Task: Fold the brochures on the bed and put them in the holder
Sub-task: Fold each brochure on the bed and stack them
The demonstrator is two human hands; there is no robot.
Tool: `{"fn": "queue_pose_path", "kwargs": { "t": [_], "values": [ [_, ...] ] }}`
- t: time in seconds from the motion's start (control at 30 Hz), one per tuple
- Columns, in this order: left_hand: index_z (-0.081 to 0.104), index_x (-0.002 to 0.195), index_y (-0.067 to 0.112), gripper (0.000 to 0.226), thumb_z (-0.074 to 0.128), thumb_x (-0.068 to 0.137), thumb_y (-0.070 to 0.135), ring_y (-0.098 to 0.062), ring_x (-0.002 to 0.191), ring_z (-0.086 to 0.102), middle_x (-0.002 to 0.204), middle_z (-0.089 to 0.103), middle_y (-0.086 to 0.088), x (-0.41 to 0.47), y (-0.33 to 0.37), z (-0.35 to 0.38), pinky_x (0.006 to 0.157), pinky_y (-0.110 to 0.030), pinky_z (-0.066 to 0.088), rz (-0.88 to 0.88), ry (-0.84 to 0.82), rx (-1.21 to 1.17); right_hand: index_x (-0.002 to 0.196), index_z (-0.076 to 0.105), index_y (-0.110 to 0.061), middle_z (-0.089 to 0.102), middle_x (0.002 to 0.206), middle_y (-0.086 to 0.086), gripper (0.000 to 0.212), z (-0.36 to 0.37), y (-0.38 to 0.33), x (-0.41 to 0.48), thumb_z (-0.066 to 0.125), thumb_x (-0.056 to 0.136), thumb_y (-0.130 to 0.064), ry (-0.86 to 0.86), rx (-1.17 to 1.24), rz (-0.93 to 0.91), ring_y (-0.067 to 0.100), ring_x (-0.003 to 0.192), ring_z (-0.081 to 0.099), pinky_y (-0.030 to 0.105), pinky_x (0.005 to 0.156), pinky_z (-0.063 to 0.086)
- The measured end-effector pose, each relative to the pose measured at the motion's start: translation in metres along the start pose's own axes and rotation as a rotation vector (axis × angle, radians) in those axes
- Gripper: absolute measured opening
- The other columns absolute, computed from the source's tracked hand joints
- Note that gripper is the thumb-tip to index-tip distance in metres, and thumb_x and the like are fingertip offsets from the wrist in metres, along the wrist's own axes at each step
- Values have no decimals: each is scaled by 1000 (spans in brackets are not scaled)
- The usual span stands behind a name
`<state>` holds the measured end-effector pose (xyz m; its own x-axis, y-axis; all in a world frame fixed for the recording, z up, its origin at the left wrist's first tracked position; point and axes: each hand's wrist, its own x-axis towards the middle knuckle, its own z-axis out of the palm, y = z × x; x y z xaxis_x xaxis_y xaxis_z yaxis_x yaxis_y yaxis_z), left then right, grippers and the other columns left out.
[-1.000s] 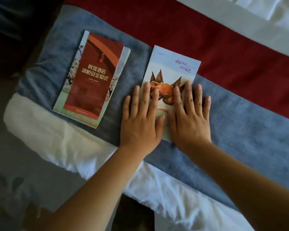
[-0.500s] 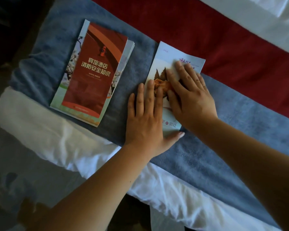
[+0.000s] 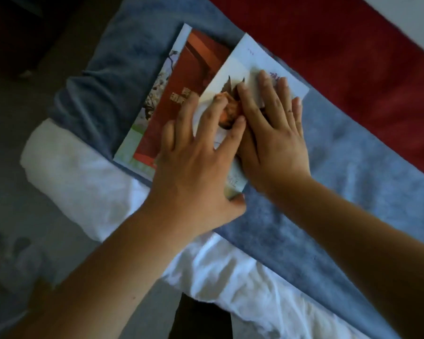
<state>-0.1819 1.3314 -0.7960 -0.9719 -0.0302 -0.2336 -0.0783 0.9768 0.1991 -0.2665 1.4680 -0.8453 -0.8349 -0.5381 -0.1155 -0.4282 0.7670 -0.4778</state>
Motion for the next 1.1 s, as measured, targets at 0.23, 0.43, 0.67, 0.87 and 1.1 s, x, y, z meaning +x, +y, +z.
{"fn": "queue_pose_path", "kwargs": {
  "t": [0.23,0.43,0.67,0.87,1.1],
  "values": [
    [42,156,28,101,67,68,70,-37,157,9,168,22,-6,-24,-78,8,116,-55,26,-131,-1,-156,163,29,-32,16,172,6,55,35,-62,36,28,109,-47,-42,-105,-39,33,160,3,58,127,-1],
    [40,157,24,99,64,77,77,-39,158,0,172,13,-7,-24,-83,24,122,-55,22,-74,18,-197,160,36,-31,20,171,7,51,31,-60,37,37,110,-38,-10,-108,-2,32,160,8,53,129,3],
    [43,156,21,71,58,96,56,-36,158,10,171,18,-9,-21,-73,8,125,-50,19,-107,-46,-133,157,42,-31,28,169,8,53,-2,-64,49,49,107,-44,-157,-241,-10,32,158,18,57,128,5],
    [26,162,29,72,46,99,59,-27,159,9,172,3,1,-9,-69,0,125,-36,14,-161,-251,-93,154,40,-46,11,173,-8,63,-11,-72,67,67,97,-44,-457,-271,20,28,160,7,53,109,46],
    [15,163,28,72,37,102,59,-29,159,4,173,-5,-4,6,-64,7,128,-40,13,-185,-370,40,160,26,-43,-3,174,0,67,11,-69,79,60,102,-42,-603,-340,69,40,158,-4,55,121,30]
  ]
}}
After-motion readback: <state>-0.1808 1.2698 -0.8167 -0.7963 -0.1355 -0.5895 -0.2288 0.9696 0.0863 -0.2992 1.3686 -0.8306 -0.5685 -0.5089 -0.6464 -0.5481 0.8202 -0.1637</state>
